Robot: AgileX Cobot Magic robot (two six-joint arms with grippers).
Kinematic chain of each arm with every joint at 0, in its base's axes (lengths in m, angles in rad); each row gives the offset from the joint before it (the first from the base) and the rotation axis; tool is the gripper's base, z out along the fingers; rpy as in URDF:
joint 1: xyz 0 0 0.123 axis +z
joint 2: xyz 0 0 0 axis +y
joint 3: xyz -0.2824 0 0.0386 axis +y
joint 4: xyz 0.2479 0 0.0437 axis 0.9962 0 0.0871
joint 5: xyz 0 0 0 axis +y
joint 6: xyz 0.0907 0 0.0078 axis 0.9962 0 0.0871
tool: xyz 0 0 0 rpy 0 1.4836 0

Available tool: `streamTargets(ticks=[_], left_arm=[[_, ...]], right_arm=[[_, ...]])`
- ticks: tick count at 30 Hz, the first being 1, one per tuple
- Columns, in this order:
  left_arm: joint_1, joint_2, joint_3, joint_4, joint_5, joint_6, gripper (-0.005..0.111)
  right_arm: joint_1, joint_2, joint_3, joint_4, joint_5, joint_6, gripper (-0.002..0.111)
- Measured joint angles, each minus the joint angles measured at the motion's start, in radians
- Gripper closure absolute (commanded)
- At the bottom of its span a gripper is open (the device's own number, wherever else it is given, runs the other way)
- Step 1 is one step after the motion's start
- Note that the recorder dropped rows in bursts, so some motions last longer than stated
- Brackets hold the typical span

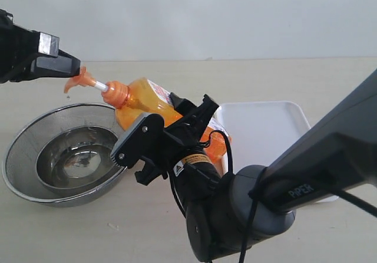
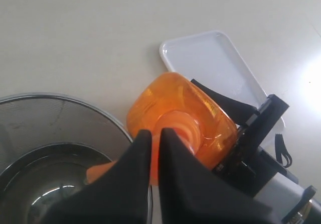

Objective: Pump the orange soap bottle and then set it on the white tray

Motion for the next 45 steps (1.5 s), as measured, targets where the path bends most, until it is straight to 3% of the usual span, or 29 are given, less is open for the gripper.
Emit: streamTargets(ticks=[23,31,38,45], left_arm=[[0.001,-0.006,-0.008,-0.021,0.008,0.036,0.102],[0.001,-0.143,-0.008,-0.015,-0.018,0.017,0.102],[0.001,-0.287,0.018,-0.015,-0.165,-0.032,0.102],[-0.001,-0.457,0.226,-0.061,-0.492,-0.085,0.102]], right_arm=[[0.0,0.0,0.0,0.006,-0.004,0.014,0.108],[0.017,0.0,0.0,-0.036,-0.01,0.09,0.108],[0.017,0.0,0.0,0.021,-0.04,0.141,0.108],[0.017,0.0,0.0,0.094,-0.075,0.216,0.108]])
